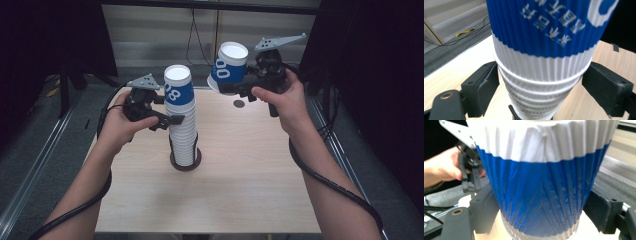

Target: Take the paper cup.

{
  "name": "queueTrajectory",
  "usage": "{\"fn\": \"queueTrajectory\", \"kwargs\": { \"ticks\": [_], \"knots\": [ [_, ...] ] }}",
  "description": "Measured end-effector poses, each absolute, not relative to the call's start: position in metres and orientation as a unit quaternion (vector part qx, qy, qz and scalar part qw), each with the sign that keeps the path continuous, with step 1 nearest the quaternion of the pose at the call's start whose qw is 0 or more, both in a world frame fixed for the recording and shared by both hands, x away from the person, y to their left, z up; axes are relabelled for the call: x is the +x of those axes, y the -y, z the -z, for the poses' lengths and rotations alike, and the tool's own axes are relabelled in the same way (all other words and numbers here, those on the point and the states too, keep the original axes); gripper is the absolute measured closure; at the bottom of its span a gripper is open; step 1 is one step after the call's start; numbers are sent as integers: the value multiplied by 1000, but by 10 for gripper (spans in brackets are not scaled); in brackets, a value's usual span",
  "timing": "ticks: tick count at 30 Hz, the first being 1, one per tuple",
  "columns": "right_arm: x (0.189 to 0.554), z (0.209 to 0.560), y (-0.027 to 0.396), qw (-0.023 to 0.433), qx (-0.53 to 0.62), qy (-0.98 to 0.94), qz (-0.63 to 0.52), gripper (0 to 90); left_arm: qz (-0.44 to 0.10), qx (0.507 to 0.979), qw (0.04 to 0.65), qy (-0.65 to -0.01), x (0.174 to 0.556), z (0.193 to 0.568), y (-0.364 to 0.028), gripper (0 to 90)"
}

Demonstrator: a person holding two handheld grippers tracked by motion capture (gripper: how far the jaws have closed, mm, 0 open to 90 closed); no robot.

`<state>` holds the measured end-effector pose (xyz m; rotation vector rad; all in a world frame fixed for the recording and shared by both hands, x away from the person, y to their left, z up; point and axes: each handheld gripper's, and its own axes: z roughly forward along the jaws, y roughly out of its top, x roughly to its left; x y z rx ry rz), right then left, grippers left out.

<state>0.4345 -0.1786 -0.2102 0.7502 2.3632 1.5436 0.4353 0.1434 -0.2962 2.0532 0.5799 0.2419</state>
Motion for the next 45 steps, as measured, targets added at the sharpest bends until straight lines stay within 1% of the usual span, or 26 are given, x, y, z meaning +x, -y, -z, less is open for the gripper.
{"fn": "queueTrajectory", "kwargs": {
  "ticks": [3, 20, 30, 37, 45],
  "knots": [
    [433, 218, 182, 111, 255, -807, -520, 197, -107, 846, 467, -235, 433, 298, -145, 159],
    [426, 252, 193, 110, 259, -814, -508, 197, -101, 854, 446, -249, 421, 325, -171, 160],
    [421, 269, 199, 111, 258, -818, -502, 200, -87, 859, 438, -249, 412, 344, -171, 161],
    [415, 278, 201, 111, 250, -827, -491, 201, -81, 870, 421, -244, 407, 358, -168, 163],
    [408, 291, 200, 107, 242, -832, -487, 202, -70, 870, 425, -238, 402, 369, -164, 163]
  ]
}}
